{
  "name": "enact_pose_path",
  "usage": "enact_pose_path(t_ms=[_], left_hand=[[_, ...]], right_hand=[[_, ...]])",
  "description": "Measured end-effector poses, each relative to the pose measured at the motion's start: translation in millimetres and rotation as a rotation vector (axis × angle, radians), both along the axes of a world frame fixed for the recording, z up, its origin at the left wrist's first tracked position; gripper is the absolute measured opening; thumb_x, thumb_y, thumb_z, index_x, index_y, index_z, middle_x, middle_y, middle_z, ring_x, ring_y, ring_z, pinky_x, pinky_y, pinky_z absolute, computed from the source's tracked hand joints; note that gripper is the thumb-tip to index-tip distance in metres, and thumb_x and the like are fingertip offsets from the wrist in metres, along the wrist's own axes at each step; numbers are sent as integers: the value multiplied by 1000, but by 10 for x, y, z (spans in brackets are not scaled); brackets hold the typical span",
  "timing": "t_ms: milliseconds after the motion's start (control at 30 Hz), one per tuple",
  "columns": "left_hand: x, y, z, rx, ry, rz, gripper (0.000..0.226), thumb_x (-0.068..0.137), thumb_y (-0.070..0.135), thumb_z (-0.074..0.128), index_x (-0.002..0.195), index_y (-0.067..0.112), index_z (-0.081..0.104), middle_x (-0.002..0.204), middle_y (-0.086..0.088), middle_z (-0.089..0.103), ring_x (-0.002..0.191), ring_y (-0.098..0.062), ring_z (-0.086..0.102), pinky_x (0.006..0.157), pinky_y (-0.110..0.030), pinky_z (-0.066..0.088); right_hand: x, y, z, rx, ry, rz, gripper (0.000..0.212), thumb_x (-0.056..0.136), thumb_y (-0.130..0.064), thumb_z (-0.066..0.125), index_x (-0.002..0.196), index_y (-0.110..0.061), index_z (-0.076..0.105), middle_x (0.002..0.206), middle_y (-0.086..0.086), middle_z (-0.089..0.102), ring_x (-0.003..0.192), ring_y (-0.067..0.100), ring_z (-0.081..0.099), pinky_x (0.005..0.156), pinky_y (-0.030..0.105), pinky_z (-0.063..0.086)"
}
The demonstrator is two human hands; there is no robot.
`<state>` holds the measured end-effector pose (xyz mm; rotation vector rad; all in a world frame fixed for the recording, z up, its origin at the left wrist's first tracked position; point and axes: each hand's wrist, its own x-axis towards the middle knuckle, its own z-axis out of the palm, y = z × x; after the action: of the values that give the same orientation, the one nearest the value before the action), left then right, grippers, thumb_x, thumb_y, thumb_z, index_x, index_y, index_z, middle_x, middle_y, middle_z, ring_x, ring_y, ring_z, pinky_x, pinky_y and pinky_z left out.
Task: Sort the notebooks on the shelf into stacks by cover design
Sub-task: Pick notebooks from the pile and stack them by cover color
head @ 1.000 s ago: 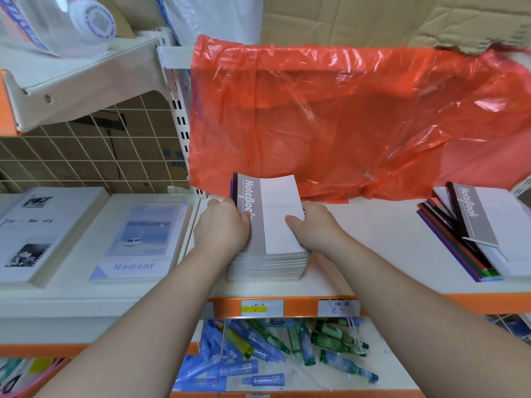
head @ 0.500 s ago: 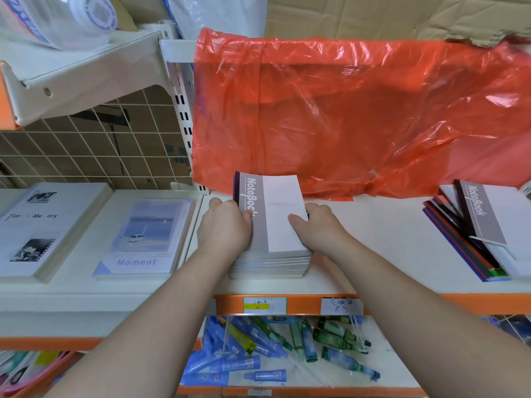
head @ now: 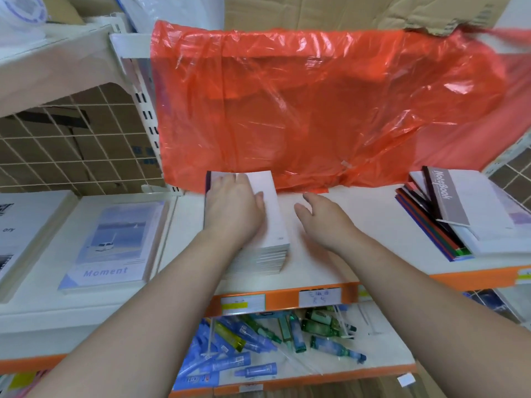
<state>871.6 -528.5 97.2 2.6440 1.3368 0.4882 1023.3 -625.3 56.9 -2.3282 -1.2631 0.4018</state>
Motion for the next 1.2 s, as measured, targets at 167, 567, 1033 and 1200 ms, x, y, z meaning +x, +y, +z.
enact_pose_path(t_ms=[167, 567, 1033, 1200], left_hand=[[643, -445, -150, -7, 88, -268, 51, 99, 40, 44, 139, 8, 42, 147, -15, 42, 139, -37, 31, 115, -42, 26], [1897, -1165, -448, -54, 238, -390, 50, 100, 45, 38, 135, 9, 42, 149, -14, 39, 140, -38, 31, 116, -45, 25], [2267, -1280, -605, -114, 340, -397, 54, 101, 44, 34, 142, 10, 36, 152, -15, 35, 144, -40, 25, 119, -45, 21], [2327, -1232, -627, -137, 348, -427, 59, 101, 45, 34, 148, 10, 30, 157, -15, 28, 147, -38, 19, 120, -44, 18]], right_hand=[[513, -460, -63, -207, -280, 51, 50, 102, -40, 35, 139, -7, 43, 143, 13, 43, 137, 32, 31, 113, 41, 25], [1619, -1308, -240, -248, -419, -22, 49, 100, -42, 35, 136, -11, 43, 150, 10, 36, 141, 31, 23, 117, 45, 18], [2330, -1641, -388, -391, -508, -195, 55, 97, -47, 47, 132, -4, 46, 139, 17, 45, 128, 33, 40, 102, 42, 40], [2361, -1622, -346, -392, -537, -148, 42, 100, -42, 43, 119, -7, 53, 120, 14, 56, 111, 29, 51, 79, 38, 46]])
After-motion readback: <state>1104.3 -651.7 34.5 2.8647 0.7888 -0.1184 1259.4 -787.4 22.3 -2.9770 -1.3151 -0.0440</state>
